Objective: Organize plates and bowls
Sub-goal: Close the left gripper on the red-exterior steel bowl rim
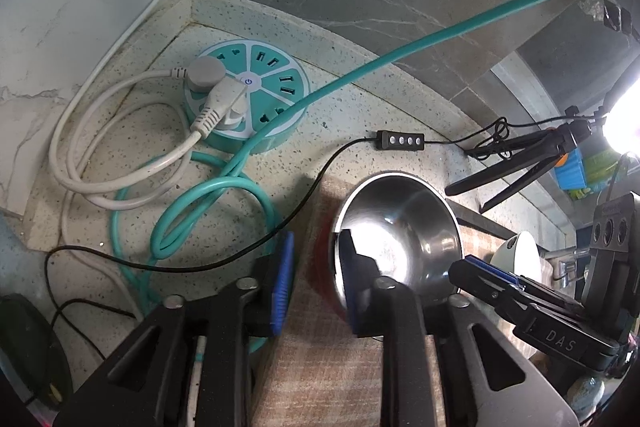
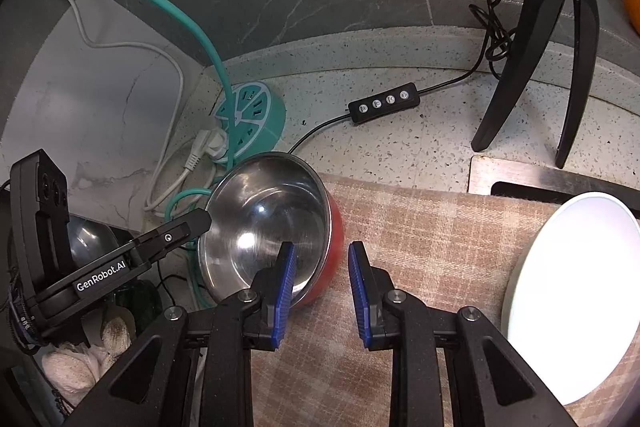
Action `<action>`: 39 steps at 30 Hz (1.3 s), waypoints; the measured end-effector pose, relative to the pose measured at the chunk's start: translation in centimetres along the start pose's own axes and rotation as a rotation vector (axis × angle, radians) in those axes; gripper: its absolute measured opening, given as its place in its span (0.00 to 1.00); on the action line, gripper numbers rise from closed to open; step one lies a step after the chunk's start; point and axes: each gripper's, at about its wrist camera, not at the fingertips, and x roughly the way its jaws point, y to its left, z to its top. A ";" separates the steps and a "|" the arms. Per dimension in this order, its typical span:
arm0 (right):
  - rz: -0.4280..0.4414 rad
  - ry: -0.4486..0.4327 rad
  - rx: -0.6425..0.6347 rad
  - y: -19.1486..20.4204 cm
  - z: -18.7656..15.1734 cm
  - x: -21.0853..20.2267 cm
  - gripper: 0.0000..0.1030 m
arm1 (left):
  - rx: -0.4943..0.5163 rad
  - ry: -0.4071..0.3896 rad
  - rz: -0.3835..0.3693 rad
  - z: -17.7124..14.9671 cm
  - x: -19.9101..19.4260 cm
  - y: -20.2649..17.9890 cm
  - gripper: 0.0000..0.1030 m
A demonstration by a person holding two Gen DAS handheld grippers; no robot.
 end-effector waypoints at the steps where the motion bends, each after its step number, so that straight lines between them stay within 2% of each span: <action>1: 0.000 0.003 0.000 0.0 0.0 0.2 0.23 | 0.005 -0.002 0.002 0.0 0.0 -0.1 0.13; 10: 0.001 0.020 -0.013 0.3 0.0 0.5 0.11 | 0.030 0.008 0.010 -0.3 0.4 -0.8 0.06; 25: 0.010 0.033 -0.007 0.2 -0.2 0.2 0.10 | 0.022 0.002 0.005 -0.8 -0.2 -0.9 0.05; 39: 0.034 -0.019 -0.041 1.6 -1.7 -5.1 0.10 | 0.051 -0.056 -0.017 -2.7 -5.1 -2.5 0.05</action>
